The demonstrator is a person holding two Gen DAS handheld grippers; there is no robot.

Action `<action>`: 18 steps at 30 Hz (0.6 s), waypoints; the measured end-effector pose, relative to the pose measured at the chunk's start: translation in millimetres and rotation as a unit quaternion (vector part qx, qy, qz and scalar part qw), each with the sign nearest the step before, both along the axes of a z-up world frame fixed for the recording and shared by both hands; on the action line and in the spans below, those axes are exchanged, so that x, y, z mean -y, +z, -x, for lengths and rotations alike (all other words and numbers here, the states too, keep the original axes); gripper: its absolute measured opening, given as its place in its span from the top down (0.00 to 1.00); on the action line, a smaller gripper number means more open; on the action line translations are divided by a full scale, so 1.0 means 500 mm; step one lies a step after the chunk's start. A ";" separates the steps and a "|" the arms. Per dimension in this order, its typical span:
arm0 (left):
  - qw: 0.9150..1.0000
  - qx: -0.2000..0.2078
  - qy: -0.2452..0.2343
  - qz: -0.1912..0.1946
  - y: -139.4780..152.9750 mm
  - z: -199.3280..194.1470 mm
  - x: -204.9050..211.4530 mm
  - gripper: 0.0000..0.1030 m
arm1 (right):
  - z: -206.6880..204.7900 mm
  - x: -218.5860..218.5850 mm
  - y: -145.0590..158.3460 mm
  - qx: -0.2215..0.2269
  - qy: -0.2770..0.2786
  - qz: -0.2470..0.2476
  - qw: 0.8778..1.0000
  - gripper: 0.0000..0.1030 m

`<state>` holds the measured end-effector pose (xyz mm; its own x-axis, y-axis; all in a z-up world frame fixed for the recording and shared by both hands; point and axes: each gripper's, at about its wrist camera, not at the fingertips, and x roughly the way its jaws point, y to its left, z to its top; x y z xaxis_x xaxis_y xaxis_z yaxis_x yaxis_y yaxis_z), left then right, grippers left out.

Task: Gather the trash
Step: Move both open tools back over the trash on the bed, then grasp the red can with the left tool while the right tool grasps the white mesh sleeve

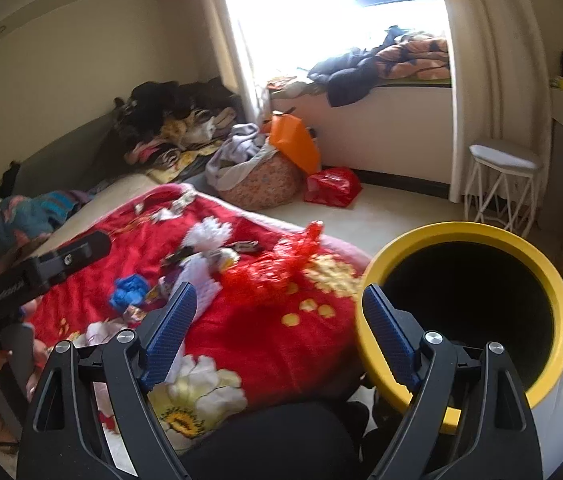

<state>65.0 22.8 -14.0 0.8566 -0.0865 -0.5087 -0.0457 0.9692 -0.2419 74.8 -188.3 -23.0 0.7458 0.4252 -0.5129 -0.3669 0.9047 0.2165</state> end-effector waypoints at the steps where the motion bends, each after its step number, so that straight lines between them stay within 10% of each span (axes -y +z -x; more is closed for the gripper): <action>1: 1.000 0.000 0.004 0.000 0.000 0.002 -0.007 0.10 | 0.000 -0.007 0.000 0.000 0.004 0.001 1.000 0.20; 18: 0.998 -0.033 0.054 -0.003 -0.034 0.038 -0.124 0.10 | -0.020 -0.138 -0.059 -0.073 0.099 0.030 0.992 0.20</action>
<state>45.9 85.0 -31.1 0.8250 0.0080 -0.5650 -0.1661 0.9592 -0.2289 85.0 -119.2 -52.4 0.5672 0.5219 -0.6371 -0.5075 0.8308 0.2287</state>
